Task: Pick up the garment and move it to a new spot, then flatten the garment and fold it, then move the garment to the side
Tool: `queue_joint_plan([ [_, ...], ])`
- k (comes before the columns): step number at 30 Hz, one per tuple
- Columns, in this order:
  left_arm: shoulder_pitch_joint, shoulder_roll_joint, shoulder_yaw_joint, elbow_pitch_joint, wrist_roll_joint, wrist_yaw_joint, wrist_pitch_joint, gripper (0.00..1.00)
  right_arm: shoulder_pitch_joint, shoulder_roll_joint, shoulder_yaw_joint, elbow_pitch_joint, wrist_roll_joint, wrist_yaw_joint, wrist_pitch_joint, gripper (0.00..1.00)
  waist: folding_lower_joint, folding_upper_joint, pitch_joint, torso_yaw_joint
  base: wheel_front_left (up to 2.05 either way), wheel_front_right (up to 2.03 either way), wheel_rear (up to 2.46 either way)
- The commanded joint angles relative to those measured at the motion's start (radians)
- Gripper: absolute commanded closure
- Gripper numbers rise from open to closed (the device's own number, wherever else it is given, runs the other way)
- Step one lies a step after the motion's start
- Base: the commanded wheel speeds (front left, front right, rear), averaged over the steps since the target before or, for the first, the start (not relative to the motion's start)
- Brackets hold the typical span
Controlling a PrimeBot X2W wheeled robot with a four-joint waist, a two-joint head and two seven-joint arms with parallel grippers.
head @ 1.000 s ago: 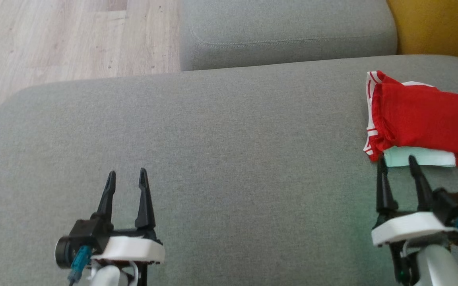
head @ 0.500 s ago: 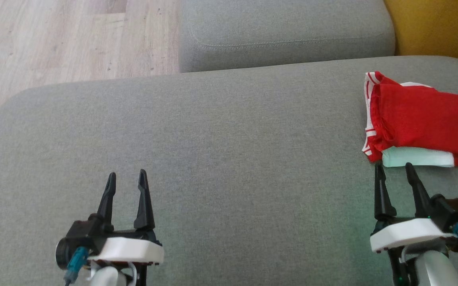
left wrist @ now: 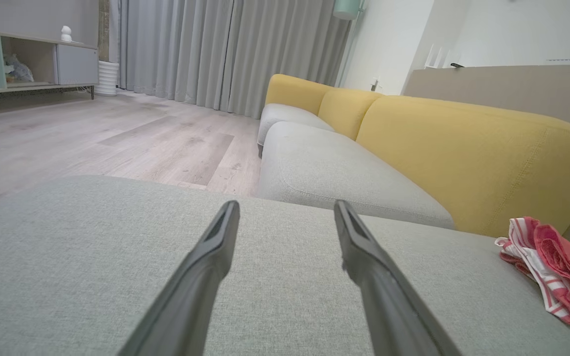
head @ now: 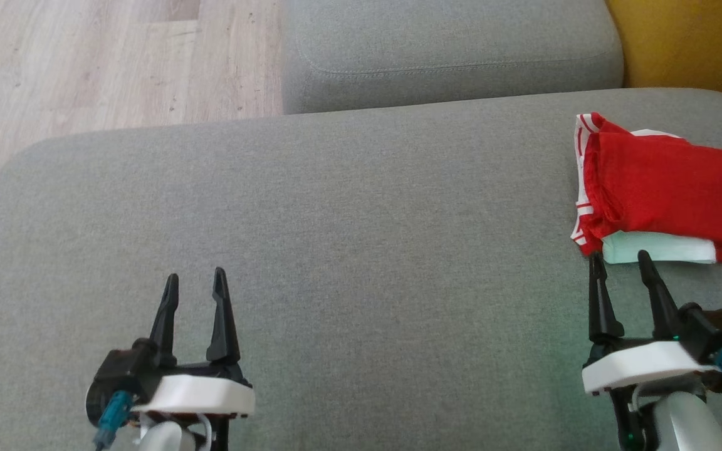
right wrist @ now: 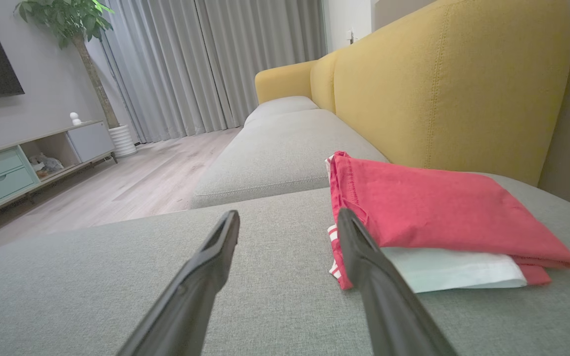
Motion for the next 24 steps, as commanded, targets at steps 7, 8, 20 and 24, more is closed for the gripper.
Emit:
queue_joint_plan([
  [7,-0.018,0.004,0.042,-0.025,-0.017,0.004,-0.007,0.00,-0.018,-0.005,0.029,-0.032,0.015,-0.001,-0.014,0.00,0.0000,0.0000,-0.001,-0.004,0.00,0.00,0.00],
  [8,-0.019,0.004,0.041,-0.025,-0.019,0.004,-0.007,0.00,-0.018,-0.005,0.030,-0.032,0.015,-0.001,-0.014,0.00,0.0000,0.0000,-0.001,-0.005,0.00,0.00,0.00],
  [20,0.019,0.000,0.004,0.052,-0.059,-0.003,0.011,1.00,0.009,0.001,-0.001,0.051,0.038,0.000,0.013,1.00,0.0000,0.0000,0.002,-0.007,0.00,0.00,0.00],
  [24,0.017,0.000,0.014,0.049,-0.099,-0.008,0.023,1.00,0.008,0.001,-0.004,0.046,0.084,0.000,0.024,1.00,0.0000,0.0000,0.003,-0.007,0.00,0.00,0.00],
])
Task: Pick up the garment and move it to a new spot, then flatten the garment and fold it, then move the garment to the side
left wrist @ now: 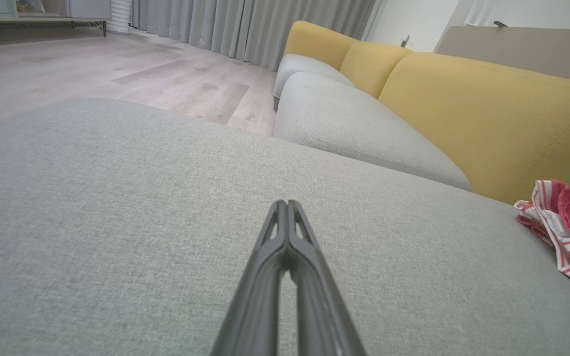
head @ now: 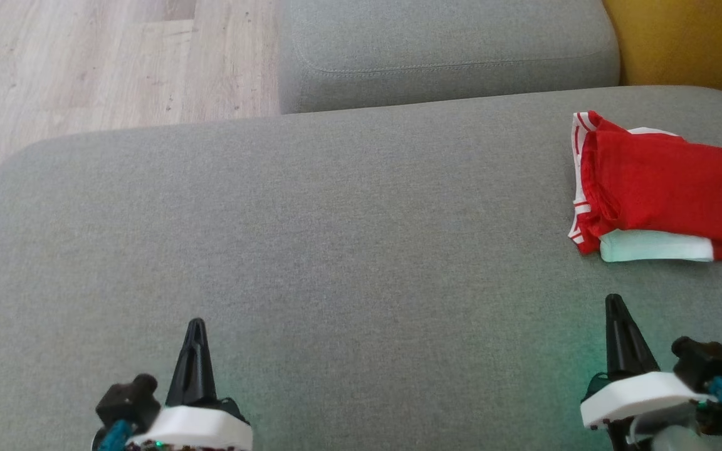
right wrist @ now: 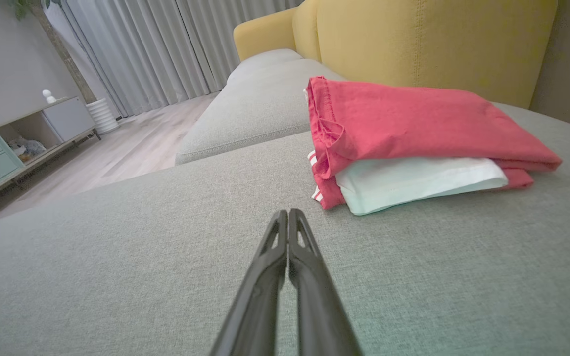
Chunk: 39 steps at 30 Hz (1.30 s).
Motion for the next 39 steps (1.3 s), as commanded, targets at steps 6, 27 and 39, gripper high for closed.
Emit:
queue_joint_plan([
  [6,-0.049,0.001,0.029,-0.040,-0.080,-0.013,0.023,1.00,-0.048,-0.002,-0.007,-0.044,0.097,0.000,0.021,1.00,0.0000,0.0000,0.001,0.001,0.00,0.00,0.00],
  [27,-0.058,0.001,0.078,-0.055,-0.276,-0.035,0.081,1.00,-0.055,-0.003,-0.019,-0.069,0.326,0.000,0.077,1.00,0.0000,0.0000,0.003,0.002,0.00,0.00,0.00],
  [39,-0.063,0.002,0.107,-0.064,-0.394,-0.049,0.116,1.00,-0.061,-0.003,-0.026,-0.082,0.463,0.000,0.112,1.00,0.0000,0.0000,0.004,0.003,0.00,0.00,0.00],
])
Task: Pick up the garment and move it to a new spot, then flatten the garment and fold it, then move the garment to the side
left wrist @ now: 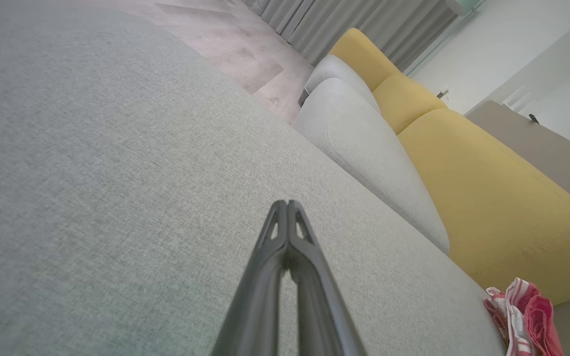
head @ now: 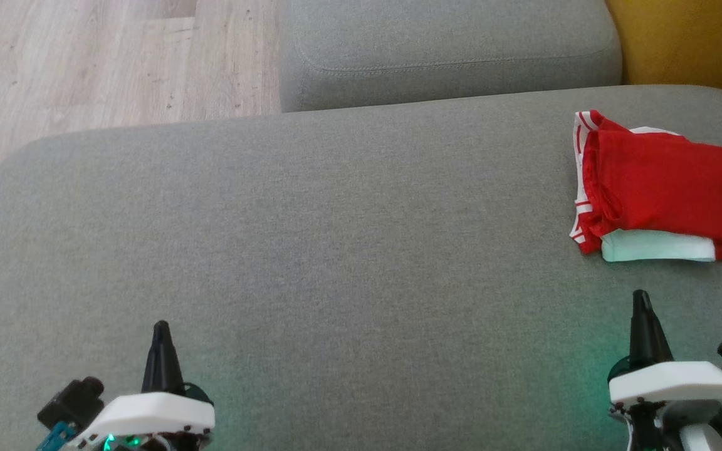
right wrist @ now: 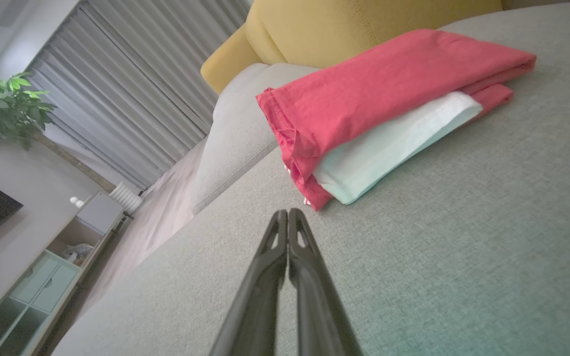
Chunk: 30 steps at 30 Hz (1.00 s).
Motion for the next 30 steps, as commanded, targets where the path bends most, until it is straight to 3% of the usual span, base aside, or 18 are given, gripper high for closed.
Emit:
queue_joint_plan([
  [1,-0.055,0.002,0.024,-0.036,-0.024,-0.007,0.005,1.00,-0.057,-0.003,0.003,-0.040,0.031,0.000,0.007,1.00,0.0000,0.0000,0.000,0.000,0.00,0.00,0.00],
  [30,-0.068,0.003,0.092,-0.057,-0.299,-0.038,0.087,1.00,-0.069,-0.005,-0.015,-0.072,0.351,0.000,0.087,1.00,0.0000,0.0000,0.003,0.002,0.00,0.00,0.00],
])
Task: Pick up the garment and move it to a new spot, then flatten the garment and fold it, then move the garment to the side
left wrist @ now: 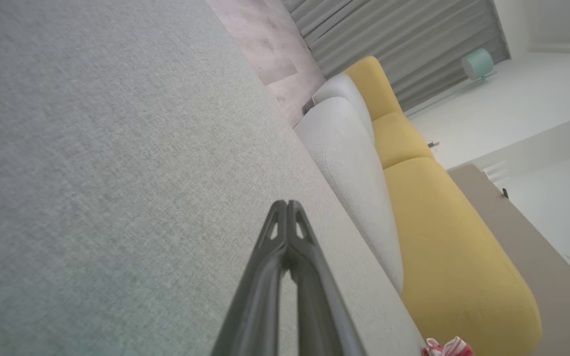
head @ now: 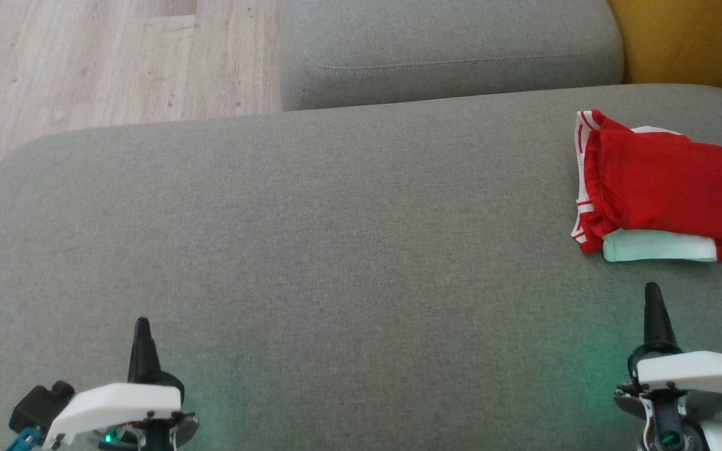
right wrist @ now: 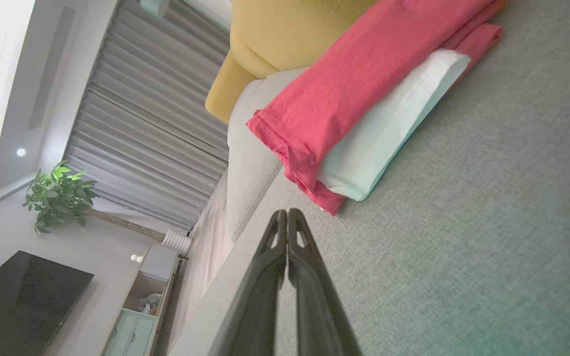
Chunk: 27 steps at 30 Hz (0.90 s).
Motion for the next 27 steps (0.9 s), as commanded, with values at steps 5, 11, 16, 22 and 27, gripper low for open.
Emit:
queue_joint_plan([
  [5,-0.057,0.004,0.043,-0.040,-0.076,-0.017,0.025,1.00,-0.058,-0.005,0.003,-0.048,0.091,0.000,0.025,1.00,0.0000,0.0000,0.001,0.000,0.00,0.00,0.00],
  [11,-0.060,0.004,0.057,-0.045,-0.135,-0.023,0.042,1.00,-0.060,-0.006,-0.001,-0.054,0.160,-0.001,0.042,1.00,0.0000,0.0000,0.001,0.001,0.00,0.00,0.00],
  [16,-0.062,0.004,0.070,-0.049,-0.184,-0.029,0.057,1.00,-0.062,-0.006,-0.004,-0.060,0.217,-0.001,0.056,1.00,0.0000,0.0000,0.002,0.001,0.00,0.00,0.00],
  [22,-0.065,0.004,0.084,-0.053,-0.243,-0.036,0.074,1.00,-0.065,-0.006,-0.008,-0.067,0.286,-0.001,0.073,1.00,0.0000,0.0000,0.002,0.002,0.00,0.00,0.00],
  [27,-0.067,0.005,0.096,-0.057,-0.292,-0.041,0.089,1.00,-0.067,-0.006,-0.011,-0.073,0.343,-0.001,0.088,1.00,0.0000,0.0000,0.003,0.002,0.00,0.00,0.00],
])
